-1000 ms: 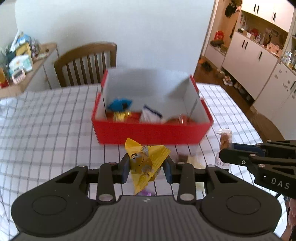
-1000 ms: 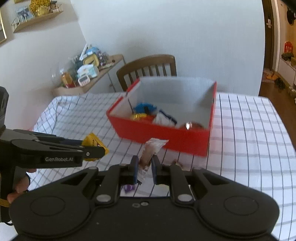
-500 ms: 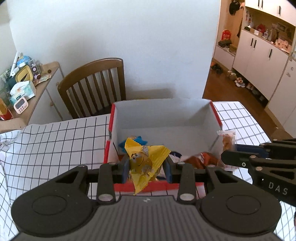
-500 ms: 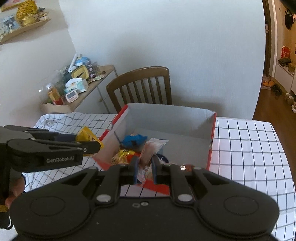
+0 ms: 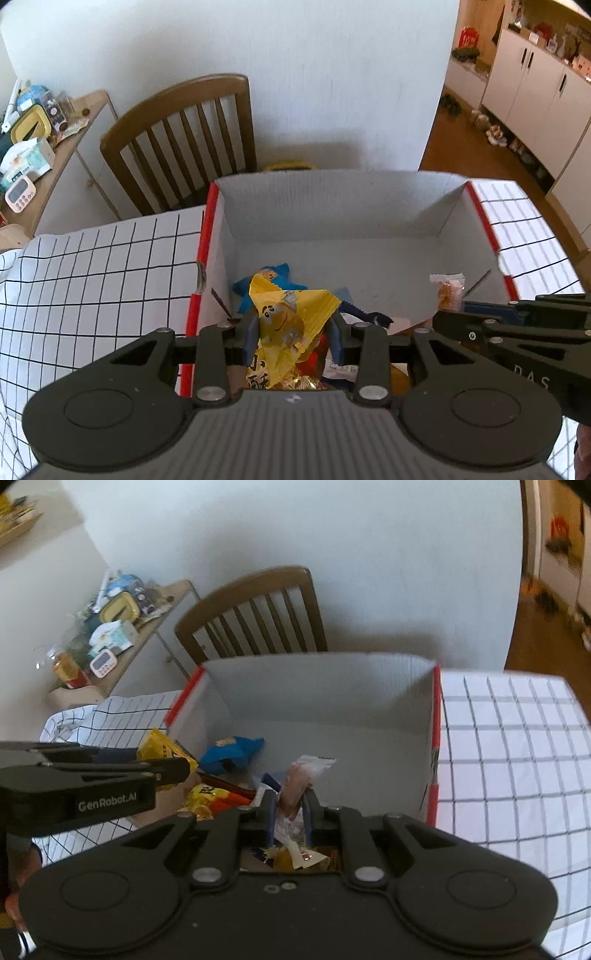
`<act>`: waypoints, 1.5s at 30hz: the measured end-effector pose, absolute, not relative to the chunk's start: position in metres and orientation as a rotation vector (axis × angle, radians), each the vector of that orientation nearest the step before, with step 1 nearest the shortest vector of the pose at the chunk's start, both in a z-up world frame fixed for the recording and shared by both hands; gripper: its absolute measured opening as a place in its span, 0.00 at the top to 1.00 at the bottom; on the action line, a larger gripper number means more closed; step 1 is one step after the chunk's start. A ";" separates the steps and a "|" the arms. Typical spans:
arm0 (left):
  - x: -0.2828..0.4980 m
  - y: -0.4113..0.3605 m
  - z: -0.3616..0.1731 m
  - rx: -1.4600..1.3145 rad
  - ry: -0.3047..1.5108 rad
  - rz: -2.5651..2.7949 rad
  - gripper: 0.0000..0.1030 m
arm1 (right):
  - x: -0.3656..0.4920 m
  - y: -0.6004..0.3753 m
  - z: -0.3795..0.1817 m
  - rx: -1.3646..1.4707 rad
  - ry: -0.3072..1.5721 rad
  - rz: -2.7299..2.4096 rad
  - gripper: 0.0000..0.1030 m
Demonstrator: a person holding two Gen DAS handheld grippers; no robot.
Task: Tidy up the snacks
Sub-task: 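Carry both bags over the red box and lower them inside, then open both tools to release the bags and lift away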
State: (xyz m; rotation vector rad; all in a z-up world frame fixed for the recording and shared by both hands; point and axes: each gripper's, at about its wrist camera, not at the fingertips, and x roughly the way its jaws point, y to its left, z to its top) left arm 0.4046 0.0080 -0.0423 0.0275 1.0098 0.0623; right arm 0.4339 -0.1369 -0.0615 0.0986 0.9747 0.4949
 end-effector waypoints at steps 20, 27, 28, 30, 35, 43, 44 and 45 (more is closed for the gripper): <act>0.422 -0.003 -0.091 0.071 1.127 0.043 0.63 | 0.446 -0.128 -0.099 0.050 1.068 0.435 0.84; 0.413 0.000 -0.078 0.052 1.099 0.043 0.46 | 0.442 -0.132 -0.091 0.051 1.048 0.424 0.78; 0.411 0.001 -0.076 0.049 1.095 0.042 0.46 | 0.440 -0.133 -0.089 0.046 1.044 0.425 0.78; 0.406 0.002 -0.071 0.033 1.083 0.031 0.46 | 0.435 -0.134 -0.084 0.046 1.035 0.433 0.77; 0.390 0.006 -0.058 0.007 1.046 0.025 0.41 | 0.422 -0.135 -0.071 0.028 1.008 0.447 0.74; 0.357 0.009 -0.035 0.001 0.990 0.010 0.39 | 0.395 -0.138 -0.044 0.042 0.953 0.479 0.60; 0.353 0.009 -0.032 0.005 0.982 0.006 0.39 | 0.391 -0.139 -0.041 0.046 0.946 0.484 0.57; 0.348 0.009 -0.030 0.011 0.975 0.003 0.39 | 0.387 -0.140 -0.037 0.045 0.936 0.489 0.52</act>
